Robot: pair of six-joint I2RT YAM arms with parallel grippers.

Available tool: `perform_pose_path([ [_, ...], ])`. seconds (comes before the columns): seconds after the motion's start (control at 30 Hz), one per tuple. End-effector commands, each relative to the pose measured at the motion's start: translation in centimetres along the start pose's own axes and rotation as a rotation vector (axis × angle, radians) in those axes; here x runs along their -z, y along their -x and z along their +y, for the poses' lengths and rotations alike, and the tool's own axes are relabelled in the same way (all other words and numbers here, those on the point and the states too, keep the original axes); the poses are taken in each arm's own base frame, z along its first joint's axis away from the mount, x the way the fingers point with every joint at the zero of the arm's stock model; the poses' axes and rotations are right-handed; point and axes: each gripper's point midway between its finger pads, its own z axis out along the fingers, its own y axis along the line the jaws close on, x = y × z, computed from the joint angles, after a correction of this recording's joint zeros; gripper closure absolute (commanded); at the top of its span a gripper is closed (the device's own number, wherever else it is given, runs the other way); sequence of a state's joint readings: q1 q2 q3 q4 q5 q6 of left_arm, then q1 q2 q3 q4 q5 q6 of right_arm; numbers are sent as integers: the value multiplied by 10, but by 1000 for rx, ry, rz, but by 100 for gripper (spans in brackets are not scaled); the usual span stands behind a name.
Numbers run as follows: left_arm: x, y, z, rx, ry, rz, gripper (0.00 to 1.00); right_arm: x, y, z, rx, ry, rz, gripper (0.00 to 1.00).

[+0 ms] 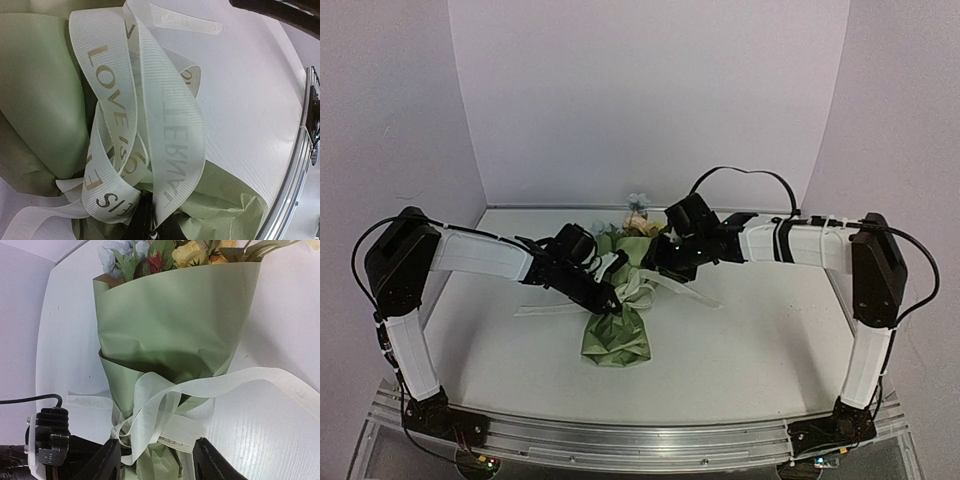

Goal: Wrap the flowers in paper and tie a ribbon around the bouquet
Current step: Cross the half-tied ribbon over the folded bouquet.

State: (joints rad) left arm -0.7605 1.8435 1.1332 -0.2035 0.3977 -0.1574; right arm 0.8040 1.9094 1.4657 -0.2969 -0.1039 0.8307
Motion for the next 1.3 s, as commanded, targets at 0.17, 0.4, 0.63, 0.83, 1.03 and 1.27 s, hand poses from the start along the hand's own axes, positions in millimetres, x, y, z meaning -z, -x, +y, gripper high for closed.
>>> perform_pose_path([
  [0.17, 4, 17, -5, -37, -6, -32, 94, -37, 0, 24, -39, 53, 55, 46],
  [0.4, 5, 18, -5, -35, -3, -37, 94, -44, -3, 16, -72, 26, 57, 56],
  [0.63, 5, 17, -5, -32, -2, -36, 94, -35, 4, 21, -65, 39, 36, 67],
  [0.83, 3, 18, -4, -29, -2, -36, 94, -27, 4, 18, -64, 37, 23, 75],
  [1.03, 3, 18, -4, -24, -3, -38, 94, -20, 3, 20, -61, 55, 19, 76],
  [1.27, 3, 18, -4, -26, -3, -41, 94, -16, 1, 22, -58, 82, 20, 65],
])
